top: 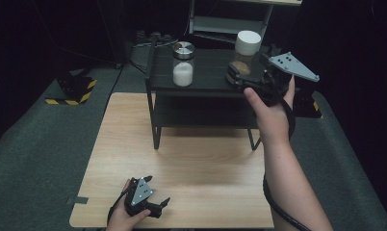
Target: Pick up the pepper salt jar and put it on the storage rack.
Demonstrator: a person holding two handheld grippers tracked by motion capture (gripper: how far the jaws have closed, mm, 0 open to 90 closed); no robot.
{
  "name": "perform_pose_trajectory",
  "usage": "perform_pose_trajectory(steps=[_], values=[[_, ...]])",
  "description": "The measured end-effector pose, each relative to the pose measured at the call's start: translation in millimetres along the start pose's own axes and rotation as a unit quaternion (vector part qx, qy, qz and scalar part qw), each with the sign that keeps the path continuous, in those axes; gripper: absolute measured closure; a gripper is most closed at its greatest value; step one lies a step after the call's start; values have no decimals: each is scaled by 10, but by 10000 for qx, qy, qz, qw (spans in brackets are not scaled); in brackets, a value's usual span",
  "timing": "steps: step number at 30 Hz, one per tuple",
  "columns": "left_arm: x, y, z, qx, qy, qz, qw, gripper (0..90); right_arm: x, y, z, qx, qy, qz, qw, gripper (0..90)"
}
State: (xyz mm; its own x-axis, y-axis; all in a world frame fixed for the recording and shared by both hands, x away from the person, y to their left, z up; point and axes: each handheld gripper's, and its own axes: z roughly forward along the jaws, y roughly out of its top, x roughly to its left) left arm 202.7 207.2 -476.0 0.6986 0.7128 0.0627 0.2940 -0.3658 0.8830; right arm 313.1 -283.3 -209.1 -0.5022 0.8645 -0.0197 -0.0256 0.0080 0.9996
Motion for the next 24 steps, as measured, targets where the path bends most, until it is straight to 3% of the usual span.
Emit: perform_pose_trajectory(steps=[16,24], values=[[-9,0,2,-1,10,8,10000,9,10,-233,-276,0,188,-82,9998,4],[-12,0,3,1,9,43,10000,9,87,-549,-475,196,387,-268,9987,4]])
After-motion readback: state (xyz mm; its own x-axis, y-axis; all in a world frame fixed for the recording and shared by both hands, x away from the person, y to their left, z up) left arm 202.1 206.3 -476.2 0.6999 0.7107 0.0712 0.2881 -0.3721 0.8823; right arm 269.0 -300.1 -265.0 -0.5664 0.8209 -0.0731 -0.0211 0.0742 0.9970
